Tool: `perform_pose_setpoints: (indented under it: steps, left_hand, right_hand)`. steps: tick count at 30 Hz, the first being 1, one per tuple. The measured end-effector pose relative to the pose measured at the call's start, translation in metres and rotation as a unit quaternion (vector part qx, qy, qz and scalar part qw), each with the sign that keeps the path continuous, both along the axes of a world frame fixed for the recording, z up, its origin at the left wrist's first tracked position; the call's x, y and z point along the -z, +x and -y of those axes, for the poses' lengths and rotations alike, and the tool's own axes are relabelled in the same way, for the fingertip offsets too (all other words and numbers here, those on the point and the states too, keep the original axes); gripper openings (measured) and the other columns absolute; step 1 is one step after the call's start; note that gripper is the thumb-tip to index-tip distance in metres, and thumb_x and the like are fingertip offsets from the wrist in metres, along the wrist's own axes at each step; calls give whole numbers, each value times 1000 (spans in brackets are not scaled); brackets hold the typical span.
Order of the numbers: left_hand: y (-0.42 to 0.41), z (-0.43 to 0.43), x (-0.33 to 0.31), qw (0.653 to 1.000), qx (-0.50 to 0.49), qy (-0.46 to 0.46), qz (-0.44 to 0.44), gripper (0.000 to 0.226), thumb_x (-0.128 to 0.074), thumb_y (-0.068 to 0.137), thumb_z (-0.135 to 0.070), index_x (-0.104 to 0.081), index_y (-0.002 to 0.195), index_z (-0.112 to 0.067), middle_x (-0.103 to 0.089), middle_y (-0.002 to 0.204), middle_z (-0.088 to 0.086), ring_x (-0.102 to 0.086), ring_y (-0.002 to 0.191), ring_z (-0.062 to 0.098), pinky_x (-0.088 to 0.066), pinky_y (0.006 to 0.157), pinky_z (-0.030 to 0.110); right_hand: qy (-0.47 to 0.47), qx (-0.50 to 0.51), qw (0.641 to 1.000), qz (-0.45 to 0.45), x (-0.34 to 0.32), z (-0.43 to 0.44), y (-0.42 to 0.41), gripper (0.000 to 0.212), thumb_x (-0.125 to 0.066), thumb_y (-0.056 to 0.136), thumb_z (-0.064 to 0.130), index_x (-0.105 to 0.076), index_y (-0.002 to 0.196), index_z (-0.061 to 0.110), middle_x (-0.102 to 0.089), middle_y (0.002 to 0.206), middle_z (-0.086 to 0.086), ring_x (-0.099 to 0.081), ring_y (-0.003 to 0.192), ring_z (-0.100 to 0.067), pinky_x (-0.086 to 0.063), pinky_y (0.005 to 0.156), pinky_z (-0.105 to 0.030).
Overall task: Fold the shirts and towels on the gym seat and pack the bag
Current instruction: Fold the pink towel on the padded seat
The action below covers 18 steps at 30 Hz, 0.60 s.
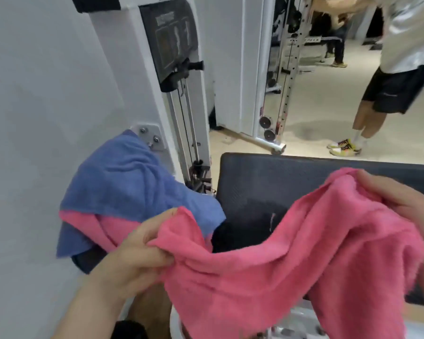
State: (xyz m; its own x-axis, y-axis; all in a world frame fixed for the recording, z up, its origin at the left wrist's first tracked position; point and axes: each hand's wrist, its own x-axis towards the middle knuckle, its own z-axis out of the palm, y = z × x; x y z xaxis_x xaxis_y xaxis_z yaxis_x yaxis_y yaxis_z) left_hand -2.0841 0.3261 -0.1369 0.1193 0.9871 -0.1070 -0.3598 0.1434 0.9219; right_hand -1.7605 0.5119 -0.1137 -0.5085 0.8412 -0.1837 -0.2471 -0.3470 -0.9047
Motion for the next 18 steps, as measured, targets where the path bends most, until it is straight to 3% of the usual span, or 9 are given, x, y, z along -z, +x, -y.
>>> perform_pose_setpoints:
  steps: [1,2,4,6,8,10,13,16,18]
  left_hand:
    - [22,2,16,999,14,-18,27,56,-89,50,-11,-75,103,-19,-70,89,7,-68,81,17,-55,71,26]
    - [40,2,27,998,14,-37,44,55,-92,51,-17,-74,103,-16,-71,89,7,-68,82,16,-56,72,25]
    - [68,0,40,995,-42,-80,33,57,-97,45,-29,-76,94,-11,-70,84,9,-69,75,16,-56,66,24]
    - [88,-3,42,987,-129,-98,-11,61,-98,34,-37,-78,85,-11,-71,80,10,-69,69,14,-56,59,23]
    - [106,-12,43,978,-175,-107,-42,47,-91,54,-32,-76,92,-9,-72,90,12,-70,76,15,-57,62,24]
    - [114,-22,39,967,-221,-105,-73,36,-72,73,-28,-71,104,-10,-72,103,11,-70,85,14,-58,68,23]
    - [133,-52,34,958,-217,-82,-166,62,-85,56,-51,-71,106,-16,-73,101,2,-67,87,9,-56,68,20]
    - [146,-93,42,937,-257,-95,-217,19,-71,82,-28,-71,99,-19,-72,88,1,-63,82,16,-52,69,29]
    - [145,-126,54,909,-298,-86,-279,7,-66,89,-22,-71,95,-21,-71,87,2,-60,82,19,-48,73,35]
  right_hand:
    - [-9,37,999,22,1,10,18,31,-59,84,30,-77,65,13,-69,63,-6,-68,58,-14,-57,55,-23]
    - [-29,6,999,43,1,13,43,29,-69,72,35,-76,66,8,-68,63,-12,-68,58,-19,-58,55,-27]
    - [-51,-57,988,131,6,23,92,44,-83,55,42,-74,65,1,-64,59,-18,-65,51,-23,-56,50,-29]
    - [-16,-79,973,216,4,27,127,65,-93,32,52,-62,50,-3,-48,44,-9,-49,37,-14,-44,41,-17]
    - [-6,-83,970,230,4,22,165,75,-93,18,56,-41,37,6,-27,44,3,-30,33,-4,-28,36,-10]
    - [-21,-129,962,242,14,15,194,70,-95,29,51,-48,40,1,-32,42,-1,-32,33,-6,-29,36,-12]
    - [-36,-166,938,303,28,-6,221,49,-84,73,31,-68,78,-14,-58,63,-23,-53,52,-21,-44,47,-21]
    - [65,-25,922,381,50,-37,225,35,-67,85,26,-66,83,-9,-48,67,-14,-41,56,-18,-35,44,-17]
    - [137,102,895,413,66,-58,216,22,-67,89,19,-69,79,0,-50,63,-10,-43,54,-16,-37,45,-19]
